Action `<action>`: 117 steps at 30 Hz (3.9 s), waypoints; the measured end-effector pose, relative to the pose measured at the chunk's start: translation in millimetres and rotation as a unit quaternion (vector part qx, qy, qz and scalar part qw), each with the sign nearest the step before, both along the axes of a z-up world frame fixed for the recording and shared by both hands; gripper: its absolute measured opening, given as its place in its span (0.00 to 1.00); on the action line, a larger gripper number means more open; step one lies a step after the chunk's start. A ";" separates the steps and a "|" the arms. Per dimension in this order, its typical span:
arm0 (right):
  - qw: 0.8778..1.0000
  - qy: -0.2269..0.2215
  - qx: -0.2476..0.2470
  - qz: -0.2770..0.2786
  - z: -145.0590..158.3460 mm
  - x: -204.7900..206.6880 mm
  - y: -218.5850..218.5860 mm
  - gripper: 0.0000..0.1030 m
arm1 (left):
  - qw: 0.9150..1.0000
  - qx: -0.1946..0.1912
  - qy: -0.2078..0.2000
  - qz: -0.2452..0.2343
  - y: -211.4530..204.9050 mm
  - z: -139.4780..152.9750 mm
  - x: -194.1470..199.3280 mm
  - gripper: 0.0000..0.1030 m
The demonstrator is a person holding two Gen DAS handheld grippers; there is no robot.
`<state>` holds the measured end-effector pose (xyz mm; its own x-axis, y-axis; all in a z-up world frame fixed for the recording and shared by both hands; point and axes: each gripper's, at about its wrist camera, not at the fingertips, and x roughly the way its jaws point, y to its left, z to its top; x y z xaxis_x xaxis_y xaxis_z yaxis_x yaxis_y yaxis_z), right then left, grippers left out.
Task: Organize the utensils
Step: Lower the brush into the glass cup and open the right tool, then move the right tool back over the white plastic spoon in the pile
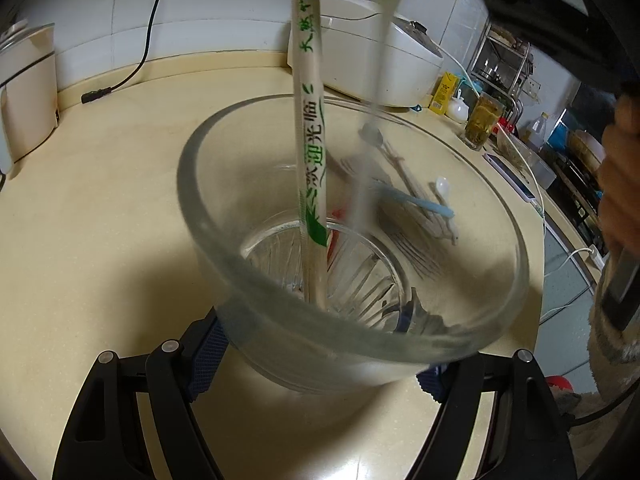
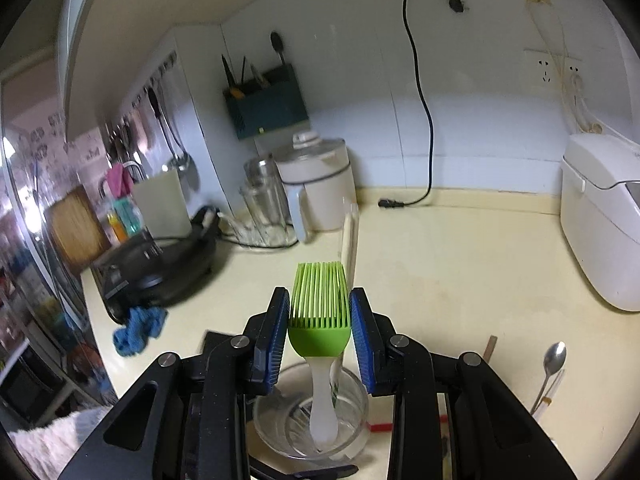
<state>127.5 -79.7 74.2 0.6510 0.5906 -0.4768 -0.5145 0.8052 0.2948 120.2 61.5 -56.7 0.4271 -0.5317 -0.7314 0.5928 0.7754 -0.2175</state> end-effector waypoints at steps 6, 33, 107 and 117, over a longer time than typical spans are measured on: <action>1.000 0.022 -0.007 0.012 -10.8 4.6 5.9 0.30 | 1.000 -0.001 0.004 0.001 -0.2 -1.1 1.7 0.79; 0.944 0.017 -0.123 -0.306 -76.3 -2.0 -173.2 0.31 | 1.000 0.000 0.006 0.009 2.4 -1.6 4.1 0.79; 0.947 0.161 -0.114 -0.253 -134.5 -14.5 -167.2 0.30 | 1.000 0.020 0.012 -0.001 -6.9 -6.7 -2.2 0.79; 0.954 0.130 -0.177 -0.206 -136.8 -16.5 -182.0 0.30 | 1.000 0.018 0.013 -0.001 -5.4 -6.8 -1.7 0.79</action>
